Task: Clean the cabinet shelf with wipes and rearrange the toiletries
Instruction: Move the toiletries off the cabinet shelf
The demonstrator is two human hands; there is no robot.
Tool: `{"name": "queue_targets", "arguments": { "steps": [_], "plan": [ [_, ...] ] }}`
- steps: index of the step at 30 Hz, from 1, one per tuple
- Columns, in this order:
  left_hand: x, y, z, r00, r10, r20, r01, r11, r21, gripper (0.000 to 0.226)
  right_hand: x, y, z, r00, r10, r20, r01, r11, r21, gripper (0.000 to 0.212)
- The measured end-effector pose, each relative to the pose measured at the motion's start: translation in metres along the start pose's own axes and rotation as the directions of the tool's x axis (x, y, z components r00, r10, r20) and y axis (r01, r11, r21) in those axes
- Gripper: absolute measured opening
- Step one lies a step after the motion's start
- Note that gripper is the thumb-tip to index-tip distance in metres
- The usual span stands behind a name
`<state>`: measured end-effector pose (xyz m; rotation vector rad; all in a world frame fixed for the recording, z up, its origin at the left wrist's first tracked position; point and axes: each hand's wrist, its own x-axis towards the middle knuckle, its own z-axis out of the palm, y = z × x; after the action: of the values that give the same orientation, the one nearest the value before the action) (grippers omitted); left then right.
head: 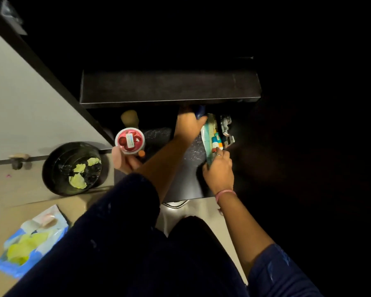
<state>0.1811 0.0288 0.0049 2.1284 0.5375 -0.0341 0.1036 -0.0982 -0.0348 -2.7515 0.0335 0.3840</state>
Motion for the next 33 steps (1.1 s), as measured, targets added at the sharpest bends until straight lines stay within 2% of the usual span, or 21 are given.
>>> {"name": "queue_targets", "arguments": {
  "steps": [5, 9, 11, 15, 19, 22, 25, 29, 31, 33],
  "plan": [
    [0.03, 0.002, 0.031, 0.997, -0.015, 0.074, 0.004, 0.989, 0.15, 0.044, 0.015, 0.011, 0.006, 0.995, -0.101, 0.027, 0.104, 0.983, -0.152, 0.059],
    [0.029, 0.003, 0.03, 0.999, -0.04, 0.037, 0.035, 0.992, 0.124, 0.047, 0.027, 0.014, 0.011, 0.996, -0.086, 0.033, 0.092, 0.943, -0.321, 0.056],
    [0.022, 0.002, 0.024, 1.0, -0.02, 0.001, 0.02, 0.997, 0.081, 0.041, 0.033, 0.012, 0.011, 0.996, -0.079, 0.052, 0.093, 0.925, -0.368, 0.055],
    [-0.01, -0.004, 0.01, 0.989, 0.049, -0.142, -0.053, 0.998, -0.023, 0.031, 0.041, 0.004, 0.011, 0.995, -0.084, 0.056, 0.099, 0.921, -0.377, 0.054],
    [-0.076, -0.026, -0.002, 0.964, 0.212, -0.163, -0.239, 0.956, -0.168, 0.03, 0.045, 0.003, 0.005, 0.995, -0.085, 0.052, 0.098, 0.929, -0.358, 0.048],
    [-0.131, -0.055, -0.014, 0.962, 0.208, -0.178, -0.235, 0.96, -0.151, 0.033, 0.049, 0.002, -0.004, 0.994, -0.095, 0.046, 0.105, 0.941, -0.321, 0.047],
    [-0.171, -0.084, -0.039, 0.968, 0.122, -0.221, -0.162, 0.971, -0.176, 0.034, 0.046, -0.005, -0.011, 0.997, -0.083, 0.004, 0.082, 0.971, -0.224, 0.044],
    [-0.2, -0.12, -0.076, 0.951, -0.037, -0.308, -0.043, 0.967, -0.249, 0.038, 0.02, -0.021, -0.001, 0.997, -0.023, -0.071, 0.029, 0.996, 0.083, 0.025],
    [-0.203, -0.138, -0.091, 0.941, -0.101, -0.322, 0.005, 0.958, -0.286, 0.04, -0.003, -0.032, 0.017, 0.998, 0.057, -0.007, -0.051, 0.94, 0.339, 0.013],
    [-0.2, -0.151, -0.101, 0.94, -0.148, -0.307, 0.057, 0.957, -0.285, 0.042, -0.032, -0.046, 0.04, 0.972, 0.136, 0.191, -0.224, 0.776, 0.589, 0.01]
  ]
}}
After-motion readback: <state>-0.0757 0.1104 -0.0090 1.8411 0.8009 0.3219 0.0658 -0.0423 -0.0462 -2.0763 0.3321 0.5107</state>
